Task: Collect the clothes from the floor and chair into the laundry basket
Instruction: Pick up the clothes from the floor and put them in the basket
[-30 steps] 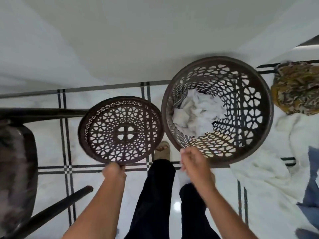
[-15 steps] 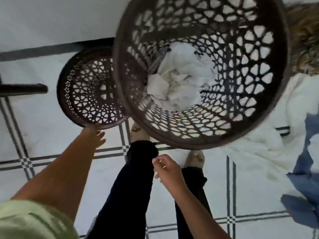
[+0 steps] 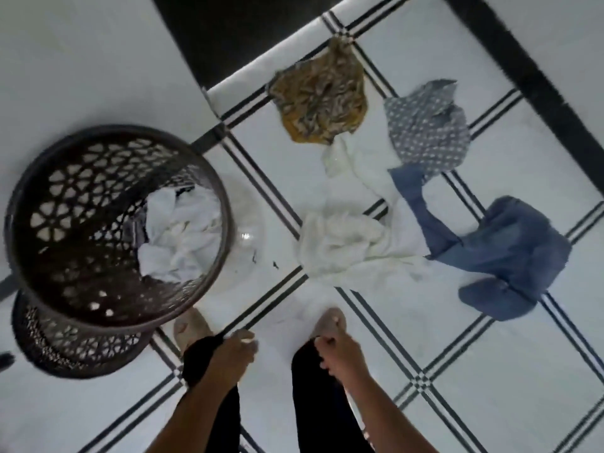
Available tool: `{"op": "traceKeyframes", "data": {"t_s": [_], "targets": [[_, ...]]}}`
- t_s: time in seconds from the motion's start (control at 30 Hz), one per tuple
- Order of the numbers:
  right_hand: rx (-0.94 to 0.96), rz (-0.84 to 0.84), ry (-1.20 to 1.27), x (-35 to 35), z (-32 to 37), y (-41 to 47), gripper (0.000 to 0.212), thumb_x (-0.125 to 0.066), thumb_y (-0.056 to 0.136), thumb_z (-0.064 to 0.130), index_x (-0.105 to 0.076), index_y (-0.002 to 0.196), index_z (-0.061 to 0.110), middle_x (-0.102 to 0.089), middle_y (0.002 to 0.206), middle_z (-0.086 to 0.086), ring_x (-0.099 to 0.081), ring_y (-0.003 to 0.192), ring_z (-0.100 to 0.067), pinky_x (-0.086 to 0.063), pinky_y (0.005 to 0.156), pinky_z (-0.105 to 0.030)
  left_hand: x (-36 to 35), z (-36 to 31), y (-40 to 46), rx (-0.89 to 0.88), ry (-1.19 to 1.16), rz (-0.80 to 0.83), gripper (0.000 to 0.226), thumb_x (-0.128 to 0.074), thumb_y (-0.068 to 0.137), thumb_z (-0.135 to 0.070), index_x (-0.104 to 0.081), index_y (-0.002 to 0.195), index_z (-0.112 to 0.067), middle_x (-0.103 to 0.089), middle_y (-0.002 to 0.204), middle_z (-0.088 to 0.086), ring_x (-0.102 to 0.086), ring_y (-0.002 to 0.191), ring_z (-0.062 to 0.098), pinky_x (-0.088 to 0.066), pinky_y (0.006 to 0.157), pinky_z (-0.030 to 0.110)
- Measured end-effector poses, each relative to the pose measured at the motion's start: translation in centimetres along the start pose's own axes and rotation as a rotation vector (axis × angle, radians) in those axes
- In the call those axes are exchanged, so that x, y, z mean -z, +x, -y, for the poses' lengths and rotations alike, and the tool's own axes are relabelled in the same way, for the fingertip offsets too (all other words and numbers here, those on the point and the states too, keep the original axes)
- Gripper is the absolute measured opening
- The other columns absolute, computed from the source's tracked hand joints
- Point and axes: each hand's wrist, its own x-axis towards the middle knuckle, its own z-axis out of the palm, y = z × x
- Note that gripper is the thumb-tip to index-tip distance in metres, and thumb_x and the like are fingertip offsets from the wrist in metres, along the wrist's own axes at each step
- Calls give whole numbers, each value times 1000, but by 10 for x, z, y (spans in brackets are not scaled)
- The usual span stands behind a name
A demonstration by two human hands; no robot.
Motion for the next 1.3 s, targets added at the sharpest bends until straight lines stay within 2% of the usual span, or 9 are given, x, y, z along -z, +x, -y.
{"op": "traceKeyframes", "data": {"t_s": [0.3,0.57,0.67,0.77,0.9,1.0,1.13,1.23,1.3], "targets": [[-25,-248,-119,162,-58,96,15,-60,84,40,-60,86,25,-73,108,-4,-65,105,-24,-46,89,-29,-141,-125,27,-244,374,58,12,-53,92,-9,-60,93,-19,-57,81,-7,-61,67,-5,-41,62,3],[32,-468,6,211,-54,317,79,-61,84,54,-32,147,18,-42,149,-10,-37,138,-33,-33,110,-51,-161,-116,228,-181,754,-37,32,-52,88,-35,-62,113,-18,-66,121,10,-60,113,31,-45,98,35],[-36,-481,52,204,-43,377,98,-53,77,74,-12,152,26,-24,158,-6,-17,146,-35,-21,111,-59,-168,-109,286,-246,668,-167,52,-50,94,-39,-40,141,-18,-47,144,10,-47,129,30,-40,105,38],[43,-437,133,152,-35,421,74,-37,89,68,-39,141,16,-44,145,-13,-38,136,-34,-29,108,-53,-178,-102,329,-193,369,-133,75,-56,84,-54,-24,147,-29,-38,149,2,-41,133,25,-39,106,40],[27,125,825,64,-3,390,65,-23,100,55,-46,139,9,-56,135,-14,-51,125,-29,-37,106,-38,-193,-93,350,-19,76,159,88,-66,61,-73,-40,138,-40,-53,138,-14,-53,124,16,-43,104,48],[-133,521,1083,26,4,359,84,-11,93,68,-59,128,9,-63,125,-8,-58,113,-26,-44,92,-34,-198,-85,353,18,220,-64,84,-82,59,-45,-52,131,-15,-62,128,5,-61,114,25,-47,102,47],[-42,-83,784,95,-17,369,55,-37,98,51,-68,80,9,-71,78,-12,-69,73,-27,-49,61,-27,-195,-91,338,-78,288,-251,59,-69,76,-23,-51,130,-10,-56,133,15,-53,119,33,-42,105,46],[29,-735,148,195,-58,407,33,-44,97,35,-63,112,11,-65,115,-14,-60,109,-31,-40,77,-30,-209,-103,335,-220,435,-400,44,-55,93,-19,-47,133,-4,-53,135,19,-49,123,36,-39,104,40],[-75,-839,70,260,-89,442,62,-56,87,47,-40,140,19,-40,147,-12,-37,135,-34,-38,98,-43,-225,-107,338,-279,486,-429,55,-61,89,-25,-42,134,2,-50,137,21,-48,125,36,-37,103,37]]}}
